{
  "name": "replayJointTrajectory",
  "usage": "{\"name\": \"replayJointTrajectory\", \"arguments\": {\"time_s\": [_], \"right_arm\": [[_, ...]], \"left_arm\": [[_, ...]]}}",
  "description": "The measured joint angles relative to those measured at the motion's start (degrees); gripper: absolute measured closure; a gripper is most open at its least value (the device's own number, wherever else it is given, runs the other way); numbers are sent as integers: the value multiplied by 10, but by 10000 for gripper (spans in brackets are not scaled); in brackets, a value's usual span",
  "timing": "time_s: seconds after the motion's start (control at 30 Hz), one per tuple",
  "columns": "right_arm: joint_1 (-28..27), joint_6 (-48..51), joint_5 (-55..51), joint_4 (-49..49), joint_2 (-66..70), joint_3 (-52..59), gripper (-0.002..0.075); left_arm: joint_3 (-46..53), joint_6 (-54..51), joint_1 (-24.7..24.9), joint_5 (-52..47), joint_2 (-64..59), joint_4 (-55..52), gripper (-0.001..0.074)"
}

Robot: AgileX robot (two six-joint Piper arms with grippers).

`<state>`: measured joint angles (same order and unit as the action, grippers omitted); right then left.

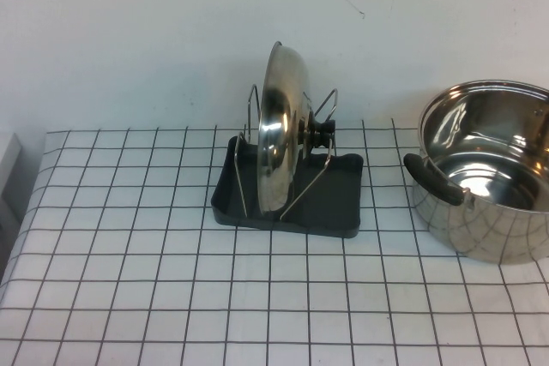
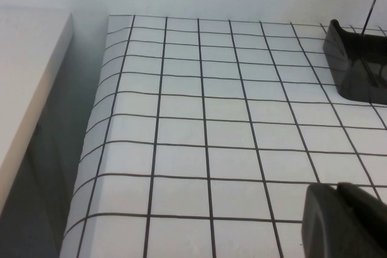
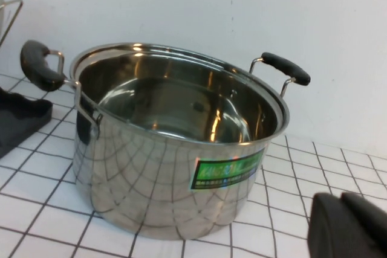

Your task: Put pot lid on rack

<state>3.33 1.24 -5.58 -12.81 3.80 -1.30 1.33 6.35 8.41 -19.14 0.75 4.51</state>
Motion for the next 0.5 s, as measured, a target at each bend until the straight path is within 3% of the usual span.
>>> {"name": "replayJointTrajectory", "arguments": {"time_s": [0.1,0.2,0.3,0.5], "right_arm": [[-1,2,2,20,0,0,726],[-5,74,-13,86,0,0,726],[-31,128,-21,128,0,6,726],[-84,140,-44,140,-38,28,726]], "left_arm": [[0,0,0,0,0,0,737],[0,0,0,0,0,0,737],[0,0,0,0,0,0,737],[0,0,0,0,0,0,737]]}}
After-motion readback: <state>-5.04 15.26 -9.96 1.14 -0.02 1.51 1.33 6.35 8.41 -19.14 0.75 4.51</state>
